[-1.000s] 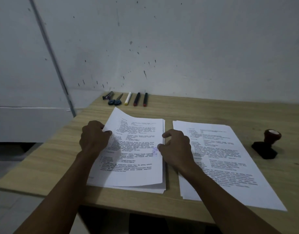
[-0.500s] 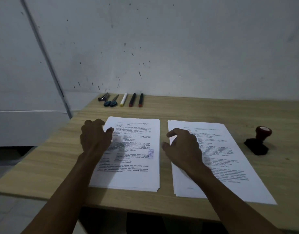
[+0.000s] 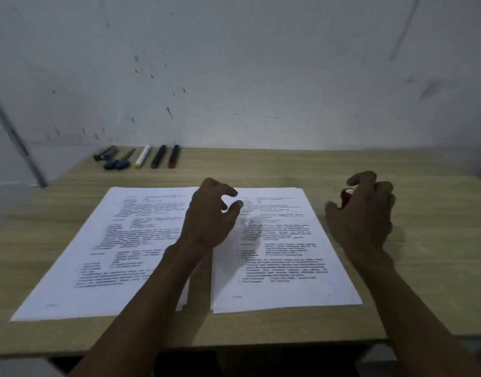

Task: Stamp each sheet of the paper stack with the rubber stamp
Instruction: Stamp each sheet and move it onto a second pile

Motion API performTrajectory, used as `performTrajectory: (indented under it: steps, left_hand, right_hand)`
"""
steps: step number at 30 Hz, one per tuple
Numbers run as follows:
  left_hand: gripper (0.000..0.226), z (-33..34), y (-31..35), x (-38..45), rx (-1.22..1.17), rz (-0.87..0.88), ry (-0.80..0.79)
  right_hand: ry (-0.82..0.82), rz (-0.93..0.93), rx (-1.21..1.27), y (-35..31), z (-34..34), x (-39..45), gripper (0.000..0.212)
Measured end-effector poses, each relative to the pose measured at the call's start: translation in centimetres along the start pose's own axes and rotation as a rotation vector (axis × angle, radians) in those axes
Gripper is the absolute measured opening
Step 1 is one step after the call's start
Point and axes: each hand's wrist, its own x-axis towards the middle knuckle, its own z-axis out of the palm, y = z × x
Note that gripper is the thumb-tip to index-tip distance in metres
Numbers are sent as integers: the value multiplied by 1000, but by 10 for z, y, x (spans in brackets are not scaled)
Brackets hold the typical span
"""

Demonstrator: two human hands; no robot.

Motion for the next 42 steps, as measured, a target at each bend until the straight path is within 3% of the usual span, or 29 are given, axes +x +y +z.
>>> performTrajectory:
  steps: [6, 10, 14, 21, 25, 32, 42]
  left_hand:
    - [19, 44, 22, 0, -54, 42, -92]
    - [26, 57, 26, 2, 30, 75, -206]
    - [30, 62, 28, 2, 71, 106, -278]
    - [36, 71, 27, -5, 155, 164, -399]
    - [36, 75, 24, -15, 189, 171, -376]
    - [37, 76, 25, -20, 211, 145, -362]
    - [38, 75, 26, -21, 218, 135, -375]
  right_hand:
    - [-267, 85, -128, 32, -7, 26, 73]
    - [-340, 36, -88, 37, -5, 28, 50]
    - [-291, -15, -63, 38, -7, 30, 28]
    - [-262, -173, 159, 30, -20, 10, 24]
    - [-254, -270, 241, 31, -17, -11, 21]
    - [-222, -337, 271, 39, -10, -30, 38]
    - [-273, -364, 191, 42, -4, -34, 38]
